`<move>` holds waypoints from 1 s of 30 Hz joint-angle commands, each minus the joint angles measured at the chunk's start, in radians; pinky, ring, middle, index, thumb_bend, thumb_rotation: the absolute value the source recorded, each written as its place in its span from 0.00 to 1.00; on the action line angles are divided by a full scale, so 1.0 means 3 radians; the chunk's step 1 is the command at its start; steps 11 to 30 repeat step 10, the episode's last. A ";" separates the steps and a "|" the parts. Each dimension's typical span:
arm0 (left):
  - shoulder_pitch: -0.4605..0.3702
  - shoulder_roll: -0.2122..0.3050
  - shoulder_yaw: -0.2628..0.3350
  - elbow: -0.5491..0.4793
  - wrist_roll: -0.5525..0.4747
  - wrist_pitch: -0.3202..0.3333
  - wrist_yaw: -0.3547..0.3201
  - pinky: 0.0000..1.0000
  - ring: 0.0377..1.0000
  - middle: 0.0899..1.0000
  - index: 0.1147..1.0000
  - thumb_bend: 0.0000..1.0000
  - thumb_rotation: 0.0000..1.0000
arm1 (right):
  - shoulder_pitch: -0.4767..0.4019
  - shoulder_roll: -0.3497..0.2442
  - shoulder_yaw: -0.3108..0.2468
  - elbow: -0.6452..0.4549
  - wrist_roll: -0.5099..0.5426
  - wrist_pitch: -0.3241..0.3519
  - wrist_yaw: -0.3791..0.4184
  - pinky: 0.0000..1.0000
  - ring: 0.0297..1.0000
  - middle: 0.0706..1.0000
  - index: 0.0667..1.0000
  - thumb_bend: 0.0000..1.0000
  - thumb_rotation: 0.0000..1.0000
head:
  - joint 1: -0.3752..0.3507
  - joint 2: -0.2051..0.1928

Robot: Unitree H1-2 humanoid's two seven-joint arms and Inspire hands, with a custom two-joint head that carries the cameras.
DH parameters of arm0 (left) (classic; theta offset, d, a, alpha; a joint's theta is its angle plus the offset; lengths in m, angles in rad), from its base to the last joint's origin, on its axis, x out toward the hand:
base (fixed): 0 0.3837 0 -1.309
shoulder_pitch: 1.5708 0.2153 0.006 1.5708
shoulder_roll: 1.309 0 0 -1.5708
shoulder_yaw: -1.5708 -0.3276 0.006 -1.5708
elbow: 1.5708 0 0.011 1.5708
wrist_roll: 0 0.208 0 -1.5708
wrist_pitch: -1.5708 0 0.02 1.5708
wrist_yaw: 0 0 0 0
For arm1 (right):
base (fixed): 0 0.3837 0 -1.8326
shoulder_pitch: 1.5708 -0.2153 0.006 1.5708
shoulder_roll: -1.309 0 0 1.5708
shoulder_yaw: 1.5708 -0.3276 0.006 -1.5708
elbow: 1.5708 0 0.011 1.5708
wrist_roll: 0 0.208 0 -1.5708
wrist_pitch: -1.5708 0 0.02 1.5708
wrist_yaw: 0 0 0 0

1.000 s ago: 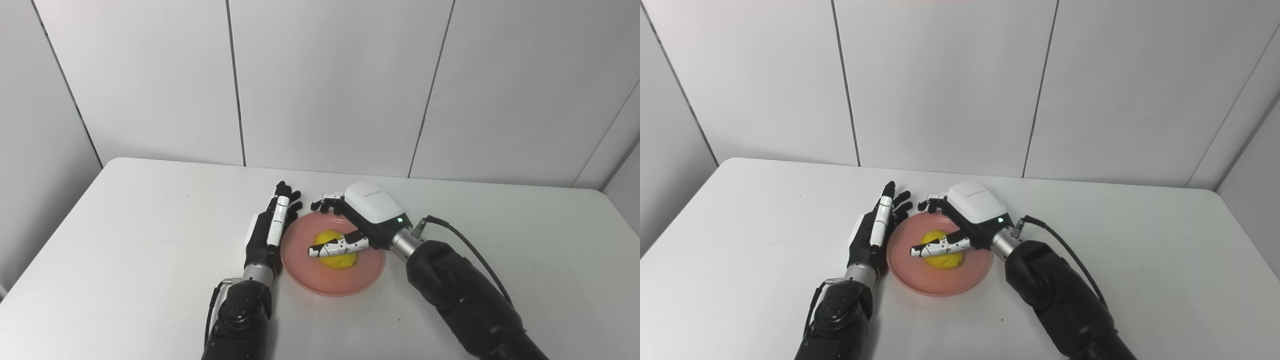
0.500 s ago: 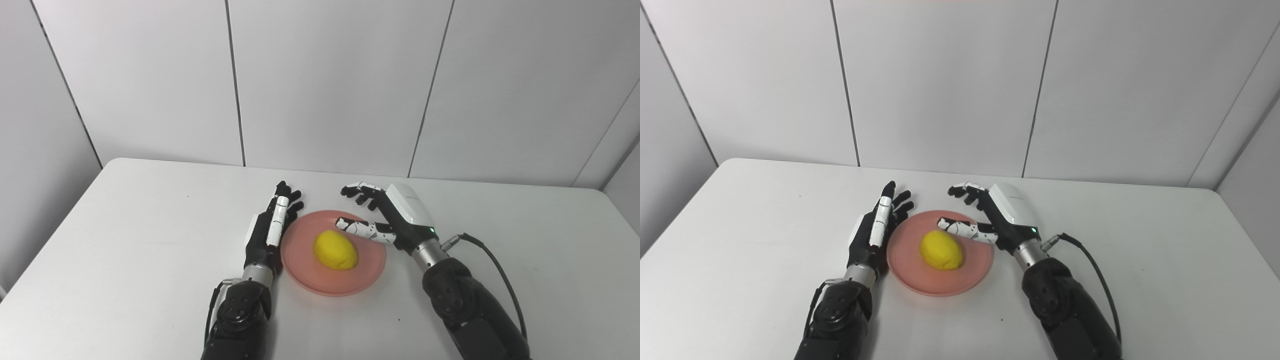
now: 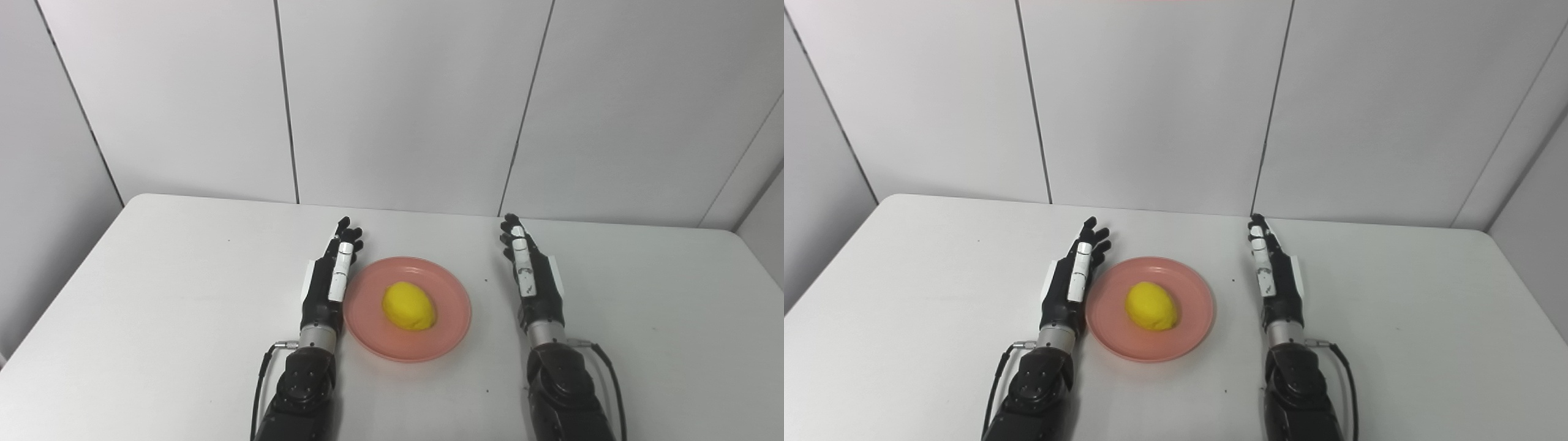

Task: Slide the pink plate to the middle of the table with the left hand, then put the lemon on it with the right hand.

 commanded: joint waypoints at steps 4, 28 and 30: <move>0.0120 0.0109 0.0026 0.0257 0.0068 -0.0182 0.0116 0.98 0.97 0.97 0.97 0.83 1.00 | 0.0009 0.0073 -0.0037 0.0016 0.0160 -0.0138 -0.0001 0.99 0.93 0.93 0.92 0.73 1.00 | -0.0003 0.0003; 0.0095 0.0125 0.0023 0.0200 0.0149 -0.0121 0.0277 0.98 0.99 0.98 0.99 0.86 1.00 | 0.0046 0.0208 -0.0178 0.0068 0.0382 -0.0096 -0.0064 1.00 0.97 0.97 0.96 0.72 1.00 | -0.0002 0.0012; 0.0095 0.0125 0.0023 0.0200 0.0149 -0.0121 0.0277 0.98 0.99 0.98 0.99 0.86 1.00 | 0.0046 0.0208 -0.0178 0.0068 0.0382 -0.0096 -0.0064 1.00 0.97 0.97 0.96 0.72 1.00 | -0.0002 0.0012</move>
